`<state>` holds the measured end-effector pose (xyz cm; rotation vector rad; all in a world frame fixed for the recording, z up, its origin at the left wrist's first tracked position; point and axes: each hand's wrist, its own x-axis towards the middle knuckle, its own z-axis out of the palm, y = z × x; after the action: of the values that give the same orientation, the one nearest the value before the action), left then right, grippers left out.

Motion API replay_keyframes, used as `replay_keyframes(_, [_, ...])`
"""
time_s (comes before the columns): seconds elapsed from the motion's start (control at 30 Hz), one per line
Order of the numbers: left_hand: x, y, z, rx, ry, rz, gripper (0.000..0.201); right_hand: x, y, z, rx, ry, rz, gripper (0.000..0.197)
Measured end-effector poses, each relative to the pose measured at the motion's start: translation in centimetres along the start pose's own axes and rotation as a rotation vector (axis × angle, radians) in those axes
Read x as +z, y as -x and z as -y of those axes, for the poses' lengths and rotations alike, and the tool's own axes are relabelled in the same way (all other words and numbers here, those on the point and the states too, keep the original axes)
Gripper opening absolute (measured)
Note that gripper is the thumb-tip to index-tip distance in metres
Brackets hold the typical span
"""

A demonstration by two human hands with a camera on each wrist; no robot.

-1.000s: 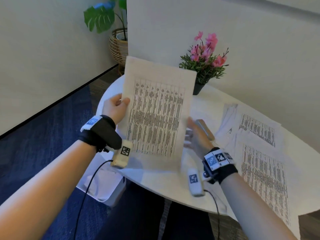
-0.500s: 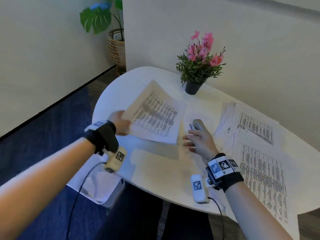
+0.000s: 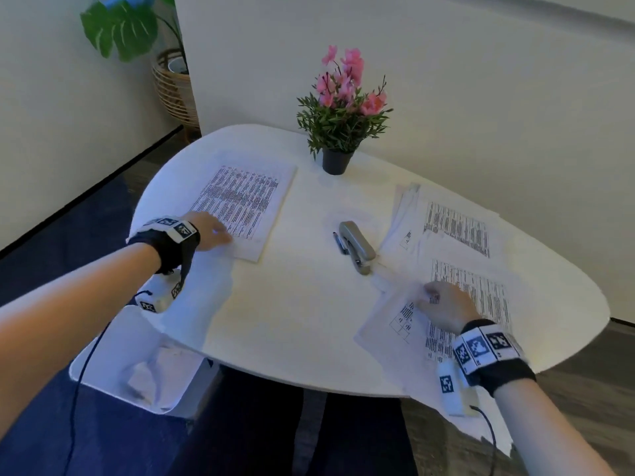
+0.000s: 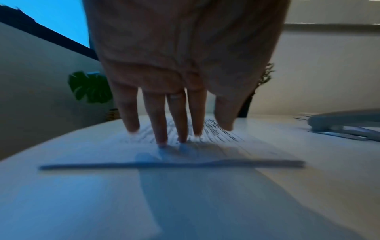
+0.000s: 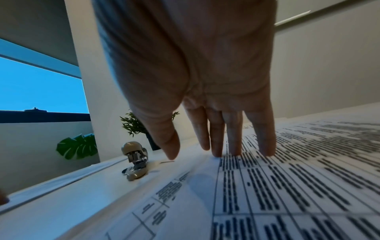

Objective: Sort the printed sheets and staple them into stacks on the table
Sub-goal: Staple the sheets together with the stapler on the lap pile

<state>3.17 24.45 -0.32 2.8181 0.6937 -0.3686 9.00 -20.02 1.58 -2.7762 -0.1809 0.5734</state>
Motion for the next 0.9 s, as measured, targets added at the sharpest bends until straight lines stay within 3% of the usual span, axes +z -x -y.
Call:
replay_keyframes(0.17, [0.2,2.4,-1.7,-0.037,0.127,-0.018,0.040,-0.3,0.7,-1.0,-0.019,-0.083,0.004,0.054])
replay_keyframes(0.3, [2.1,6.3,-4.1,0.039,0.369,-0.108,0.024,-1.2,1.5,-4.0,0.081,-0.137,-0.044,0.061])
replay_keyframes(0.4, [4.8,10.2,-5.8,0.156,0.406,-0.117,0.018,-1.4,1.9,-7.4,0.209,-0.060,-0.050,0.071])
replay_keyframes(0.63, [9.3,14.1,-6.5,0.200,0.352,-0.022,0.034,-1.6,2.1,-11.2,0.448,0.018,0.016,0.101])
replay_keyframes(0.9, [10.1,15.0,-6.5,0.195,0.373,-0.080,0.035,-1.6,1.5,-11.9,0.580,0.013,-0.046,0.134])
